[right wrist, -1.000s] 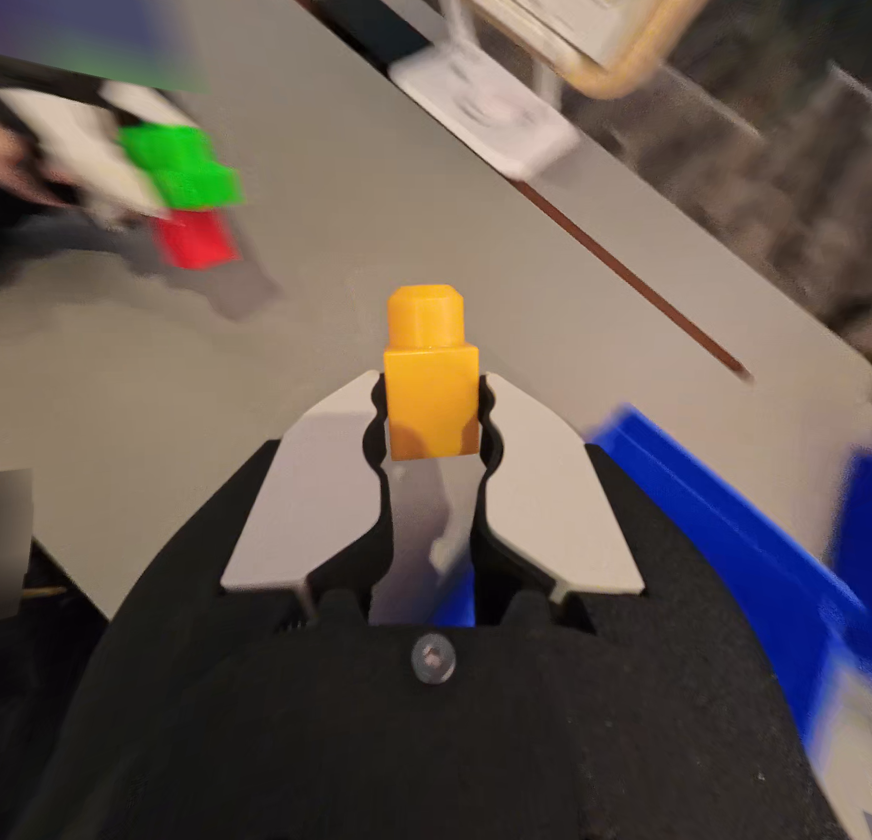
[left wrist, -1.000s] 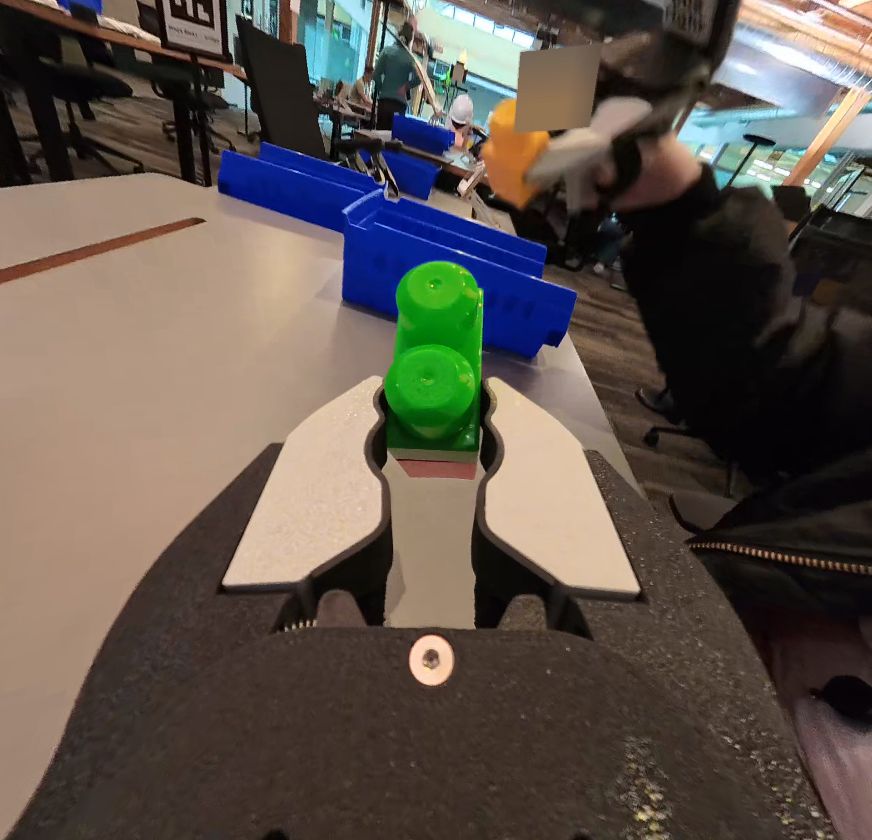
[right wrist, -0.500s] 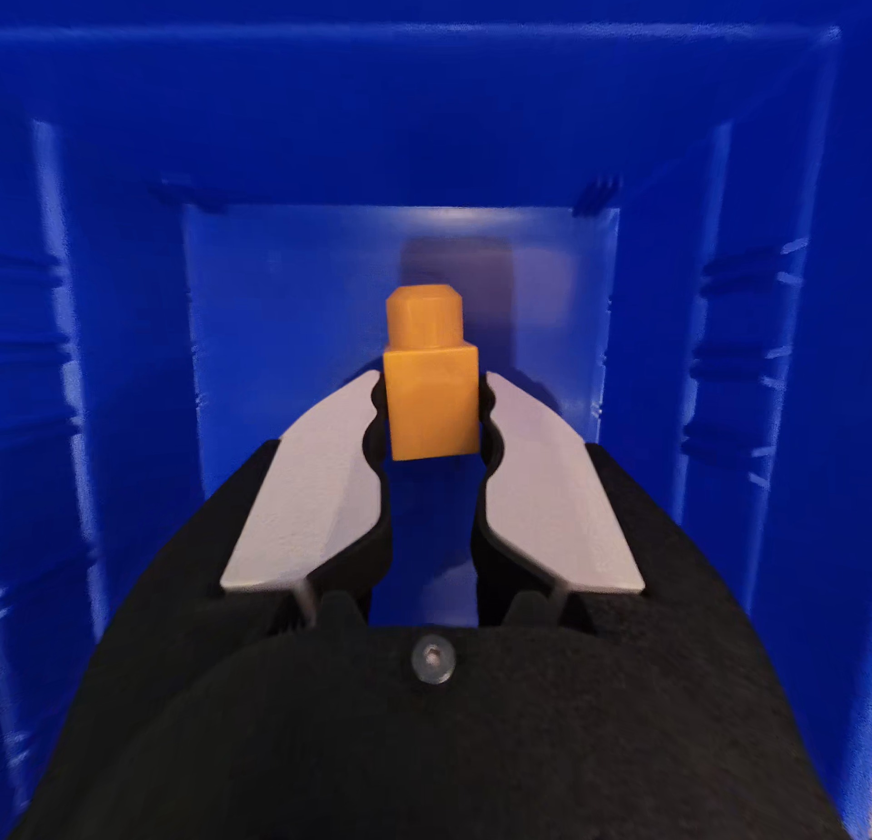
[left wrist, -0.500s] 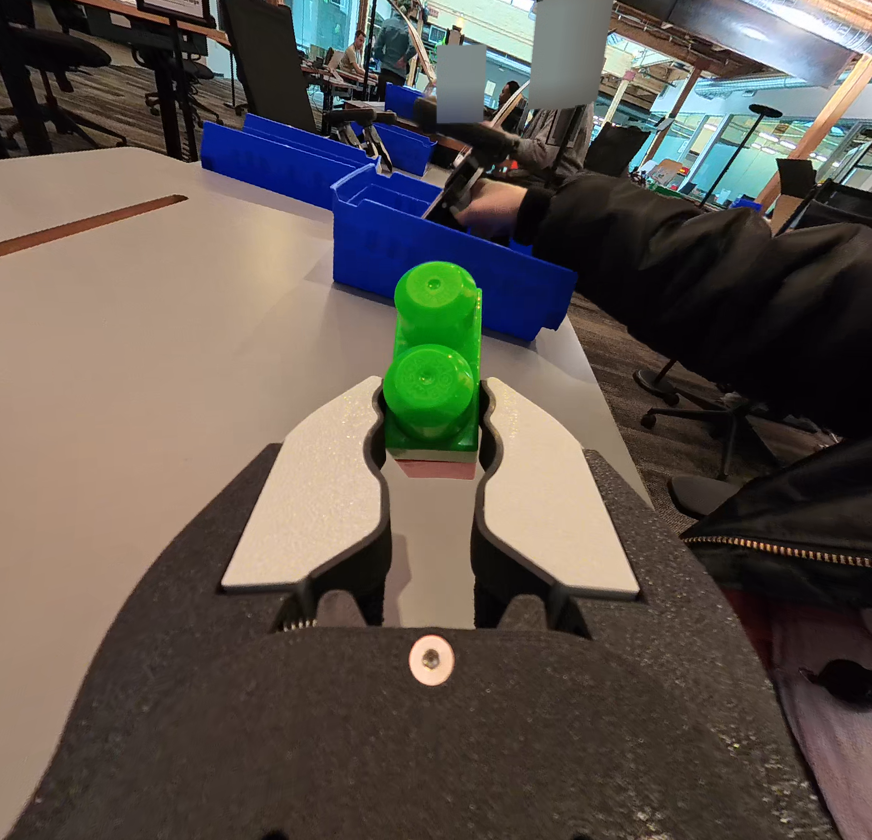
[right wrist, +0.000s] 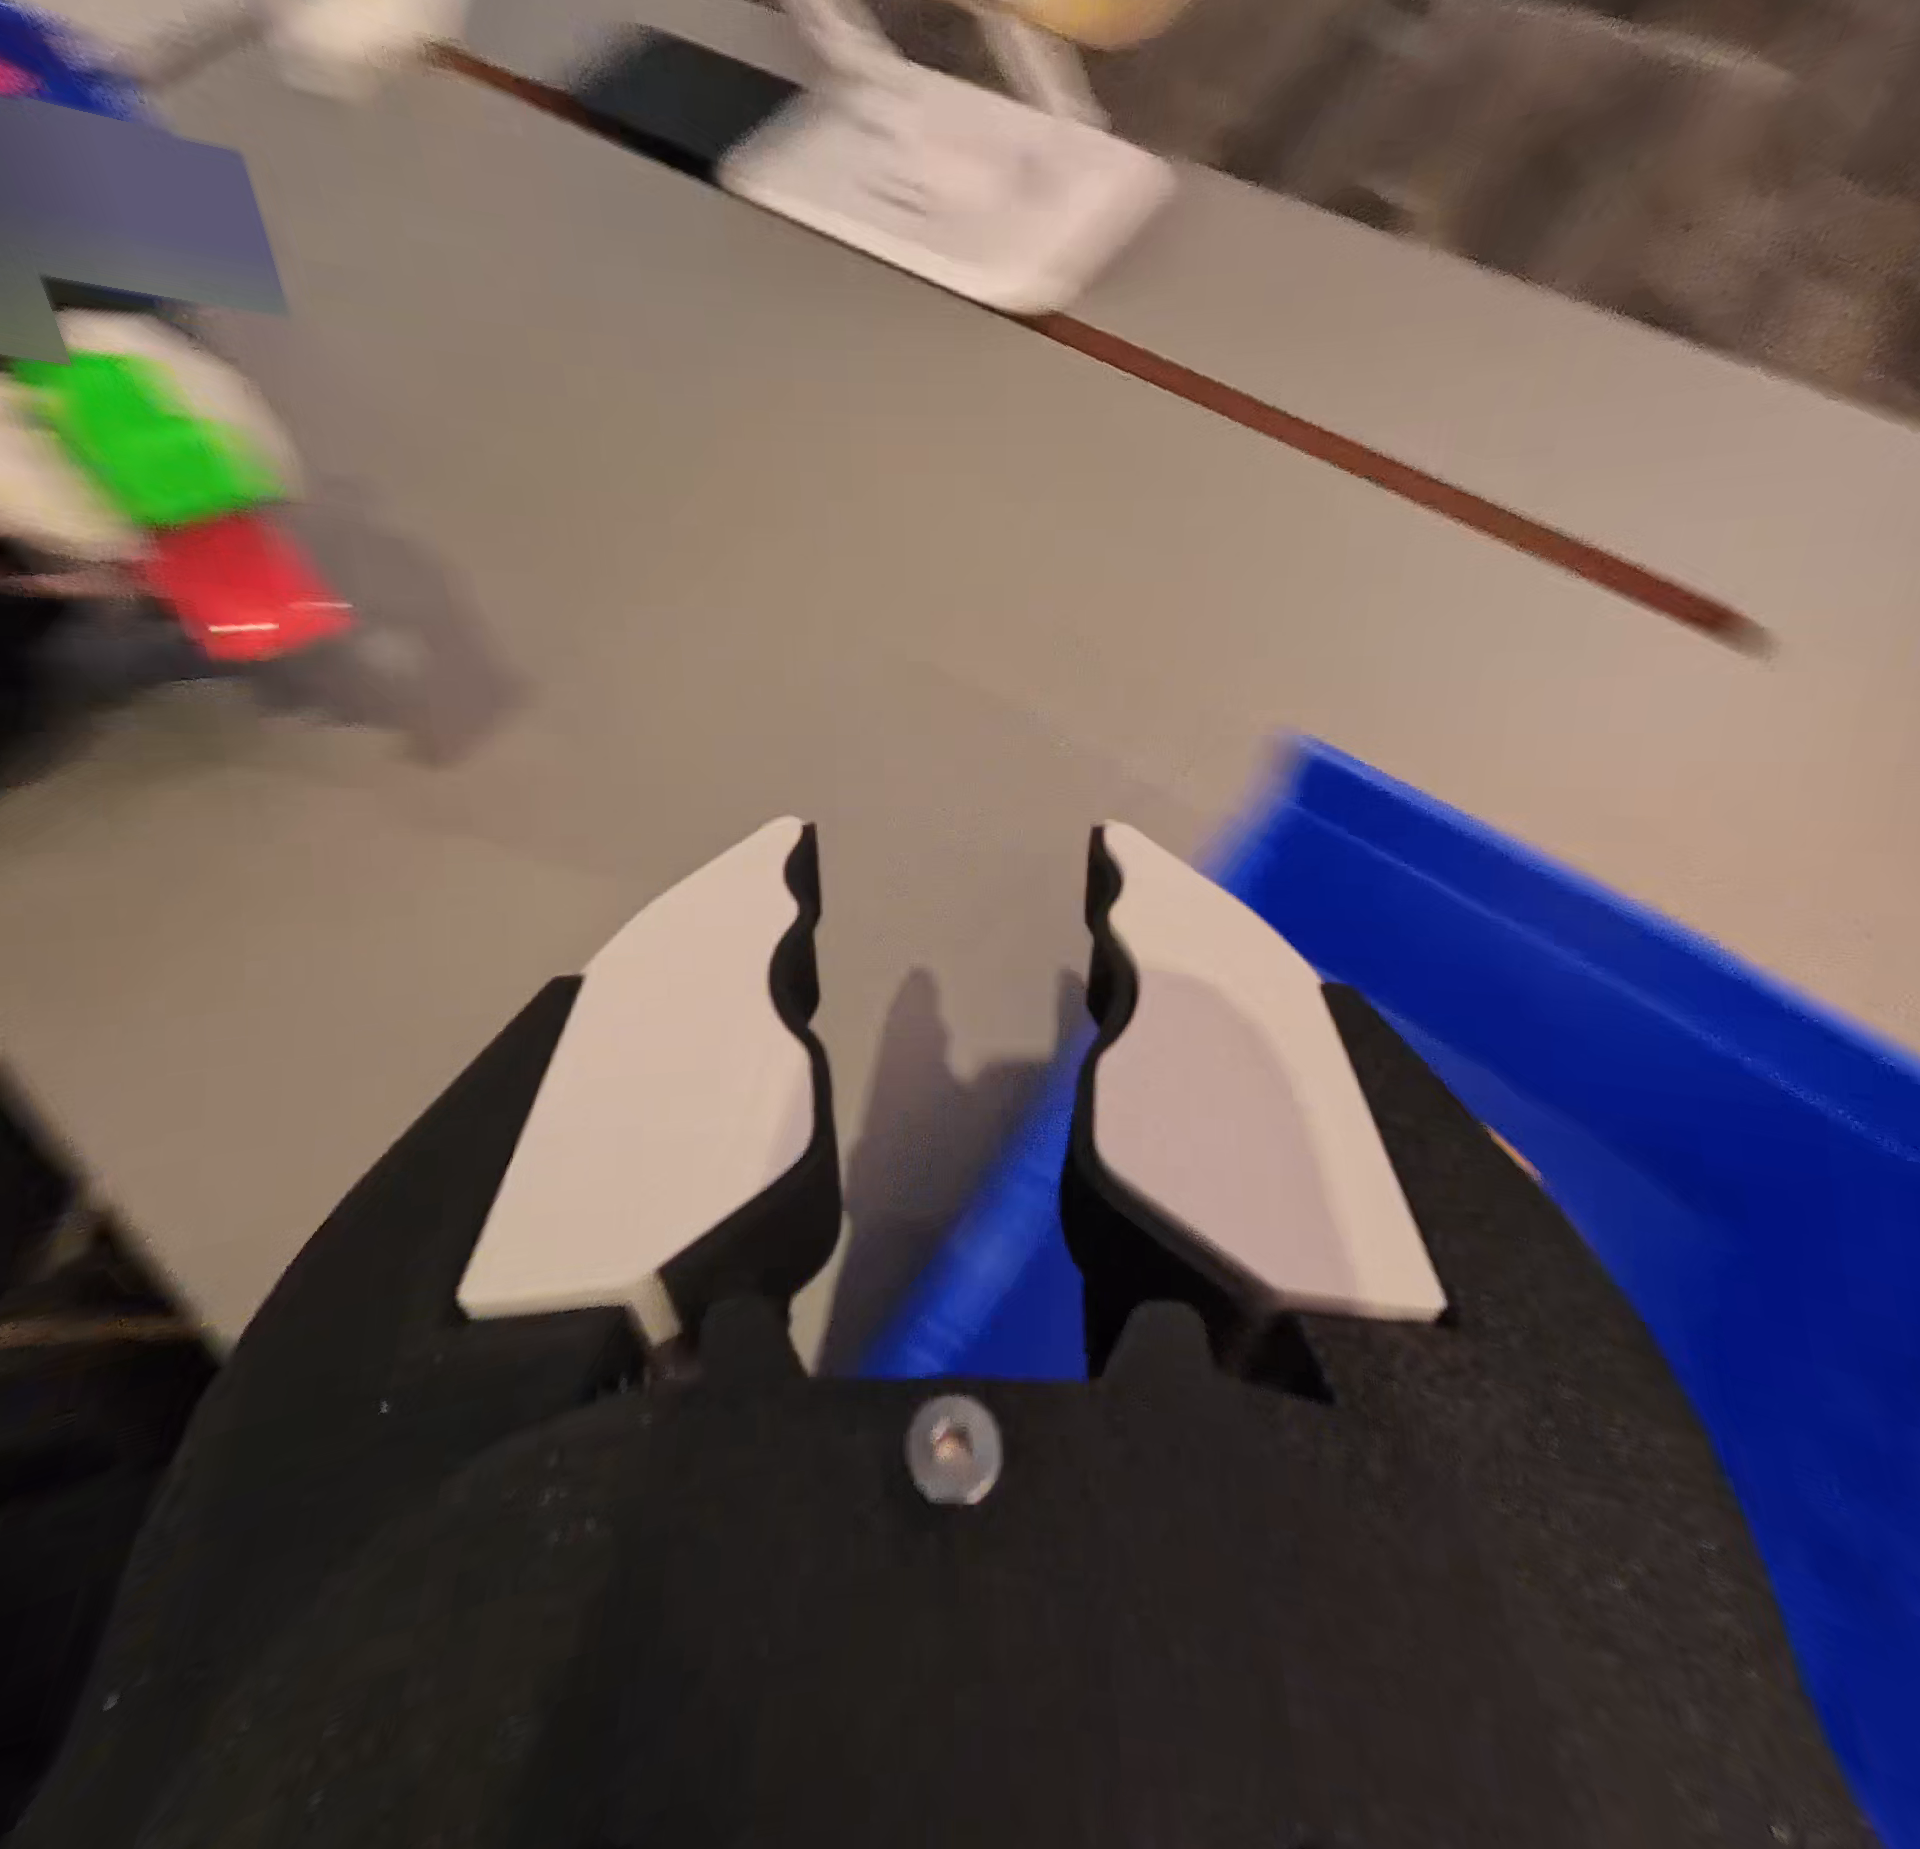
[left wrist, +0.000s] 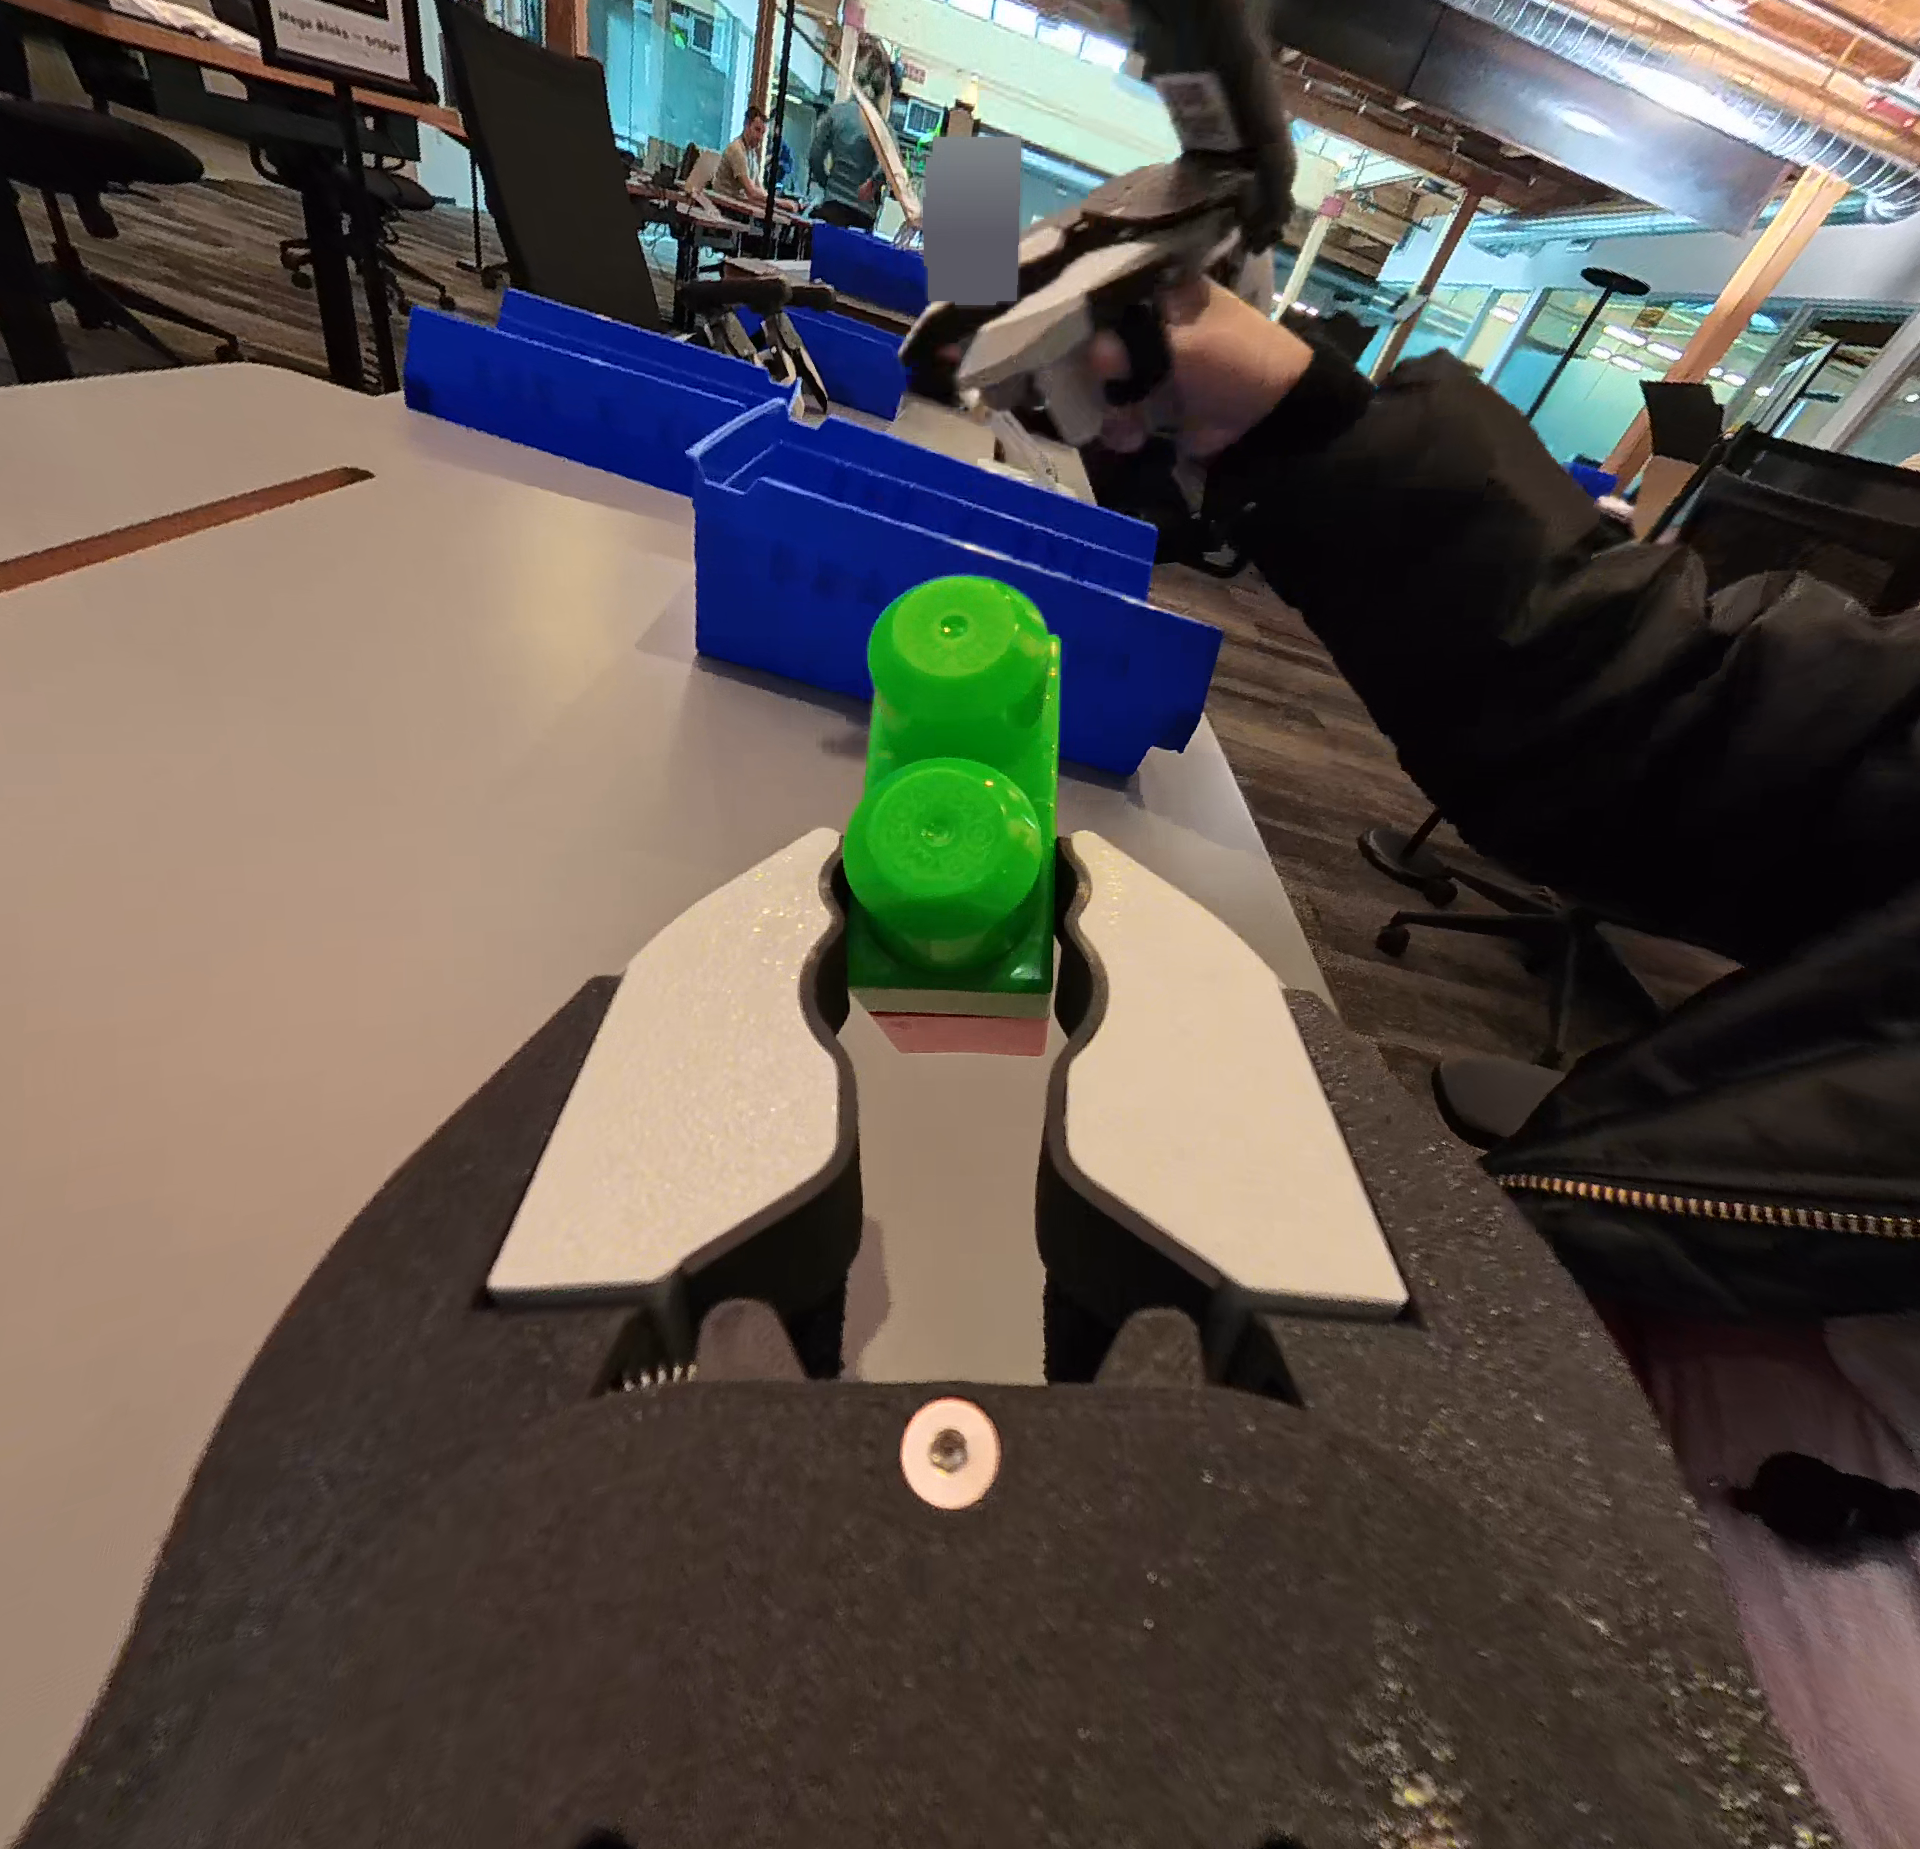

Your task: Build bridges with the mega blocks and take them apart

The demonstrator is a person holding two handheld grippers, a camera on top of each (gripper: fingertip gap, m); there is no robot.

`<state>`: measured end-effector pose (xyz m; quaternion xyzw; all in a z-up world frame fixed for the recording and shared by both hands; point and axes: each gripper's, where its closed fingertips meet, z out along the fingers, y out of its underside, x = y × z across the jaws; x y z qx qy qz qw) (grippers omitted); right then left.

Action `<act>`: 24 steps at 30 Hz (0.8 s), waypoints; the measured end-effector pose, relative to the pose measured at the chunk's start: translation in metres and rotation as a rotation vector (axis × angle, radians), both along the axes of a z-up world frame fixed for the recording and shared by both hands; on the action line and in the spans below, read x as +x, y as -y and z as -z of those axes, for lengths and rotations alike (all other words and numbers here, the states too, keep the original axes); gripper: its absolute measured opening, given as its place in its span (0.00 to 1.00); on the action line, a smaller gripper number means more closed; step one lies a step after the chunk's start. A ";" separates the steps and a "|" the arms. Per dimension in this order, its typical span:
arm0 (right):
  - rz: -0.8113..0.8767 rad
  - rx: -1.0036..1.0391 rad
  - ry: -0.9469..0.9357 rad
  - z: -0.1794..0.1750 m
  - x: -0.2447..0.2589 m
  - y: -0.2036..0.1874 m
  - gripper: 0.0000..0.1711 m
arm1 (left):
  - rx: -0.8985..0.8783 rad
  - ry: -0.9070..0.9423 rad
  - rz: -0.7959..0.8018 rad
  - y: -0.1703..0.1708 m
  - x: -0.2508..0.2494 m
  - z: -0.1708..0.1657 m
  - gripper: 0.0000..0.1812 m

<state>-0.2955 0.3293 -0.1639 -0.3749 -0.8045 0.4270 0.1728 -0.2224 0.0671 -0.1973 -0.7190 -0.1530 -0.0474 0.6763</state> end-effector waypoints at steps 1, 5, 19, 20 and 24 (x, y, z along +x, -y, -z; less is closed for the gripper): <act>-0.131 -0.048 -0.018 -0.008 0.019 0.039 0.30 | 0.008 -0.002 0.007 -0.001 0.002 -0.002 0.20; -0.473 -0.073 -0.080 0.004 0.072 0.159 0.32 | 0.053 -0.001 0.038 -0.003 0.009 -0.011 0.20; -0.680 -0.285 0.142 0.049 0.096 0.284 0.21 | 0.155 0.021 0.076 0.000 0.015 -0.027 0.20; -0.678 -0.286 0.150 0.049 0.097 0.284 0.21 | 0.156 0.031 0.082 0.000 0.015 -0.027 0.20; -0.684 -0.284 0.156 0.049 0.099 0.284 0.21 | 0.165 0.049 0.101 0.000 0.018 -0.028 0.20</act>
